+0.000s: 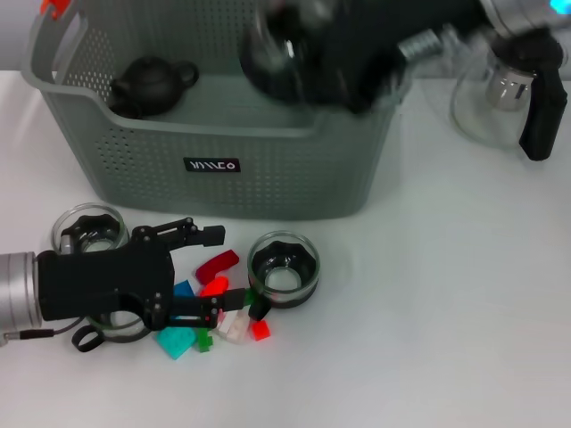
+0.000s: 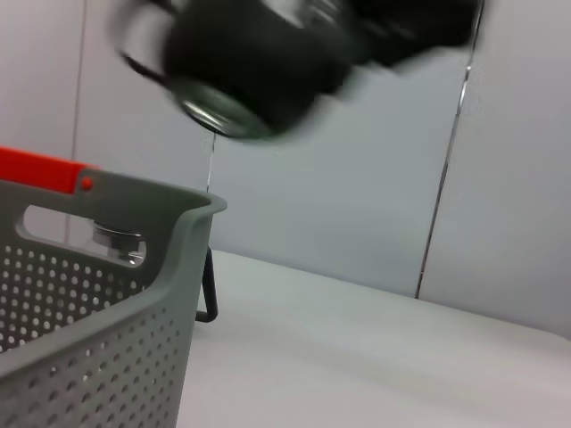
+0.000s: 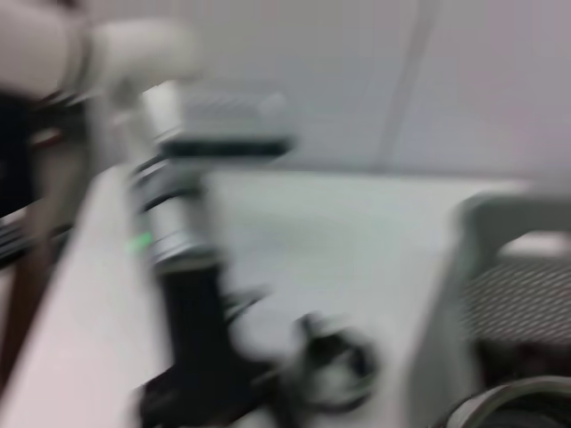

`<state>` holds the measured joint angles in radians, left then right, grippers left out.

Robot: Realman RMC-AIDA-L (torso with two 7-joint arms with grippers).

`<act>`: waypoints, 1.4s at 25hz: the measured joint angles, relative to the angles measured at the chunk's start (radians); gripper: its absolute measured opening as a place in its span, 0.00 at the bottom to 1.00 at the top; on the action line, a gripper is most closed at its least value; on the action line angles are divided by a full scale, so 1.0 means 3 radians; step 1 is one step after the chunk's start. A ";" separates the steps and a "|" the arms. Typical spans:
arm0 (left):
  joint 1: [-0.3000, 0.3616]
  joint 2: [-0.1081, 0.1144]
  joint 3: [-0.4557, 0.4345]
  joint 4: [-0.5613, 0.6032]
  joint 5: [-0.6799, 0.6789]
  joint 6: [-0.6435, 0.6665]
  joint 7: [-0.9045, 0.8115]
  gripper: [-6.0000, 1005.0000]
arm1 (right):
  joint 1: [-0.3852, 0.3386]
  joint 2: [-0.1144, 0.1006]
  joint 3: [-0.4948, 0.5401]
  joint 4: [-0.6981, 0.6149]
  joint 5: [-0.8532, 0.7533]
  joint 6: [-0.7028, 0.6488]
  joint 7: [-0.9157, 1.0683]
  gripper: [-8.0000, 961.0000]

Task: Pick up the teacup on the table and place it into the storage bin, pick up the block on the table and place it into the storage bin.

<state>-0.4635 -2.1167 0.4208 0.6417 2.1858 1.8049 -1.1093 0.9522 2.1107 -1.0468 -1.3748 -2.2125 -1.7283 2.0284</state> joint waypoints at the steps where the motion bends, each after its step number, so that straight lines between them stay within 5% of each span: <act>1: -0.0001 0.0000 0.0003 -0.0001 0.0000 -0.0001 0.0000 0.90 | 0.0014 -0.0001 -0.0010 0.0067 -0.0002 0.0176 0.0000 0.07; 11: -0.0013 -0.0009 0.0011 -0.0002 0.0000 -0.0022 0.0031 0.90 | 0.0305 -0.0039 -0.0060 0.1355 0.0012 0.1979 -0.0365 0.07; 19: -0.0003 -0.0011 0.0006 -0.0007 -0.0016 -0.0024 0.0032 0.90 | 0.0555 -0.0039 -0.0469 0.2281 -0.0021 0.3120 -0.0527 0.07; 35: -0.0012 -0.0011 0.0003 -0.0075 -0.0026 -0.0106 0.0084 0.90 | 0.0519 -0.0020 -0.0787 0.2693 0.0002 0.3645 -0.0599 0.07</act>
<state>-0.4671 -2.1200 0.4218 0.6192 2.1780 1.7730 -1.0842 1.1079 2.1046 -1.2830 -0.5670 -2.2119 -0.6348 1.8486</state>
